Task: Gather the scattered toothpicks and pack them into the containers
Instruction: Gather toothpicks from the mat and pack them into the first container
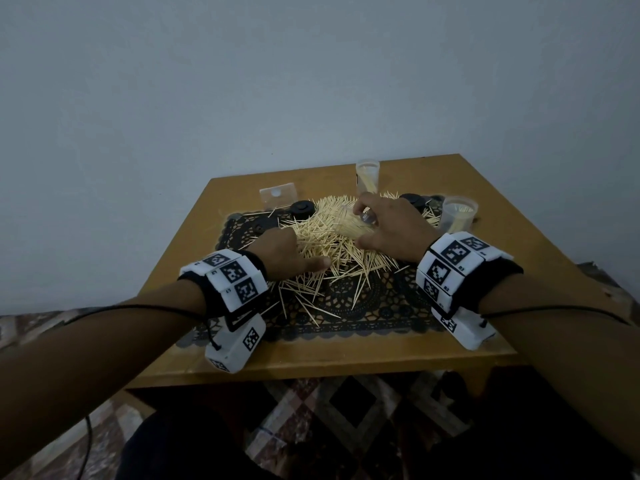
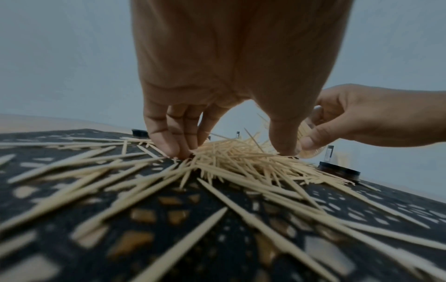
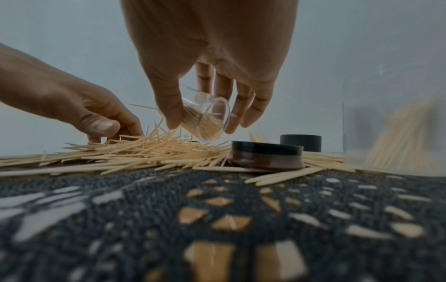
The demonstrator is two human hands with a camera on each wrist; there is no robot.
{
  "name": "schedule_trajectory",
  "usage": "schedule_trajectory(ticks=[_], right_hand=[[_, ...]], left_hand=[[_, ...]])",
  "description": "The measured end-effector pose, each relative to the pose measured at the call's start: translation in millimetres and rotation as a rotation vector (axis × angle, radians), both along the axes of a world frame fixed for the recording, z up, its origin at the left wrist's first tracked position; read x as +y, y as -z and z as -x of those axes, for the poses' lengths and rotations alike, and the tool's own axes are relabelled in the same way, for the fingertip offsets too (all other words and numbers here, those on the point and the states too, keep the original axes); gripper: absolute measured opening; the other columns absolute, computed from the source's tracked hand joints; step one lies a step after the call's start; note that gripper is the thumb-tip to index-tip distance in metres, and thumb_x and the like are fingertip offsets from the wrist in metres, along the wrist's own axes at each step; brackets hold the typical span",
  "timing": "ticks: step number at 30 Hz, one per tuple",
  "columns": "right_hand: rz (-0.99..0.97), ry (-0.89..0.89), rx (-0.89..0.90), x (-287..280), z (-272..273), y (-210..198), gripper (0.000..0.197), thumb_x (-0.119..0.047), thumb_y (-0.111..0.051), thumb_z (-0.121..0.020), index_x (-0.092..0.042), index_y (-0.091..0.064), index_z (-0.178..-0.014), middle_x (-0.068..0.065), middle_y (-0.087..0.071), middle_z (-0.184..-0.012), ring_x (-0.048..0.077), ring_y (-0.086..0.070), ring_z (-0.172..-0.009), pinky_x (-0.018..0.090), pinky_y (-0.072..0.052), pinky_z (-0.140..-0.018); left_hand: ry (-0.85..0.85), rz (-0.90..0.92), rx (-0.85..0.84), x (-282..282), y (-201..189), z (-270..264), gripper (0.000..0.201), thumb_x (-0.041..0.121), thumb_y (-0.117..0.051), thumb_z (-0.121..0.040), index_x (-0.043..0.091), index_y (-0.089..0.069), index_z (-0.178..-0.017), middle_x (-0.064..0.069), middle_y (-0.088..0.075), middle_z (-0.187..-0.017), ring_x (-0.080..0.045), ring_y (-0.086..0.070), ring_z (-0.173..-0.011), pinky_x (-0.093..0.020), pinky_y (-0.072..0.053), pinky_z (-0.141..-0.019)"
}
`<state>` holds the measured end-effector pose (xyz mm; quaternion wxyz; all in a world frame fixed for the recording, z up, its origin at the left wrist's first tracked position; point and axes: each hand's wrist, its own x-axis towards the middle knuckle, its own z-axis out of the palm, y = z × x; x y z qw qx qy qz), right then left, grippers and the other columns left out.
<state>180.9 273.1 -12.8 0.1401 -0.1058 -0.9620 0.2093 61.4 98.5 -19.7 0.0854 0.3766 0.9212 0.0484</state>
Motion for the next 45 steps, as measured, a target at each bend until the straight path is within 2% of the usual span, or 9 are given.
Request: schedule_trajectory(ticks=[3, 9, 13, 19, 25, 34, 37, 42, 45], right_hand=[[0.0, 0.003, 0.001, 0, 0, 0, 0.045, -0.023, -0.081, -0.074, -0.014, -0.056, -0.112, 0.007, -0.067, -0.108, 0.021, -0.063, -0.096, 0.03, -0.051, -0.077], [0.011, -0.005, 0.003, 1, 0, 0, 0.045, -0.023, -0.081, -0.074, -0.014, -0.056, -0.111, 0.007, -0.066, -0.108, 0.021, -0.062, -0.097, 0.031, -0.052, -0.078], [0.007, -0.002, 0.0, 1, 0, 0, 0.047, -0.024, -0.082, -0.074, -0.014, -0.056, -0.111, 0.008, -0.066, -0.107, 0.022, -0.062, -0.095, 0.032, -0.052, -0.079], [0.012, 0.0, 0.003, 0, 0, -1, 0.047, -0.024, -0.083, -0.073, -0.014, -0.056, -0.111, 0.007, -0.066, -0.105, 0.021, -0.062, -0.093, 0.029, -0.049, -0.075], [0.021, 0.002, -0.001, 1, 0, 0, 0.047, -0.026, -0.083, -0.073, -0.015, -0.056, -0.11, 0.007, -0.066, -0.106, 0.021, -0.062, -0.094, 0.027, -0.047, -0.074], [0.03, -0.004, -0.011, 1, -1, -1, 0.048, -0.026, -0.084, -0.072, -0.015, -0.056, -0.111, 0.006, -0.066, -0.107, 0.017, -0.059, -0.092, 0.026, -0.044, -0.074], [0.035, -0.01, -0.011, 1, -1, -1, 0.049, -0.026, -0.084, -0.072, -0.014, -0.057, -0.111, 0.006, -0.065, -0.108, 0.016, -0.057, -0.091, 0.025, -0.043, -0.074], [0.049, -0.024, -0.016, 1, -1, -2, 0.049, -0.024, -0.084, -0.072, -0.014, -0.057, -0.112, 0.006, -0.064, -0.11, 0.012, -0.054, -0.091, 0.023, -0.04, -0.074], [0.047, -0.028, -0.02, 1, 0, 0, 0.049, -0.023, -0.084, -0.072, -0.014, -0.057, -0.112, 0.006, -0.065, -0.111, 0.012, -0.055, -0.091, 0.024, -0.041, -0.073]], left_hand=[[-0.018, -0.01, 0.03, 5, 1, -7, 0.063, 0.07, -0.064, -0.072, 0.01, -0.043, -0.071, -0.002, -0.042, -0.062, -0.014, -0.038, -0.053, -0.029, -0.026, -0.049], [-0.034, -0.058, 0.136, 7, 5, -7, 0.049, 0.051, -0.069, -0.08, 0.012, -0.04, -0.075, -0.006, -0.052, -0.073, -0.014, -0.04, -0.058, -0.028, -0.029, -0.046], [-0.041, -0.064, 0.211, 1, 7, -7, 0.045, 0.054, -0.062, -0.083, 0.012, -0.051, -0.09, -0.006, -0.058, -0.087, -0.025, -0.054, -0.079, -0.04, -0.05, -0.072], [-0.01, -0.062, 0.254, 2, 3, -8, 0.037, 0.047, -0.062, -0.086, 0.013, -0.062, -0.1, -0.004, -0.066, -0.099, -0.027, -0.06, -0.096, -0.045, -0.043, -0.094], [-0.046, -0.039, 0.205, 9, -3, -8, 0.042, 0.04, -0.066, -0.085, 0.014, -0.045, -0.06, 0.0, -0.05, -0.061, -0.024, -0.05, -0.066, -0.049, -0.046, -0.087], [-0.017, -0.06, 0.263, 8, -9, -10, 0.044, 0.02, -0.067, -0.079, 0.016, -0.033, -0.051, 0.001, -0.034, -0.052, -0.023, -0.038, -0.056, -0.043, -0.048, -0.073], [-0.008, -0.076, 0.266, 6, -10, -6, 0.049, 0.02, -0.07, -0.077, 0.018, -0.03, -0.049, 0.001, -0.033, -0.05, -0.028, -0.043, -0.054, -0.035, -0.037, -0.062], [0.019, -0.14, 0.219, 1, -16, 2, 0.043, 0.024, -0.072, -0.079, 0.013, -0.043, -0.048, 0.0, -0.04, -0.049, -0.021, -0.04, -0.051, -0.03, -0.038, -0.056], [0.059, -0.188, 0.184, -2, -21, 4, 0.031, 0.022, -0.072, -0.081, 0.003, -0.06, -0.06, -0.005, -0.05, -0.055, -0.02, -0.043, -0.053, -0.027, -0.038, -0.054]])
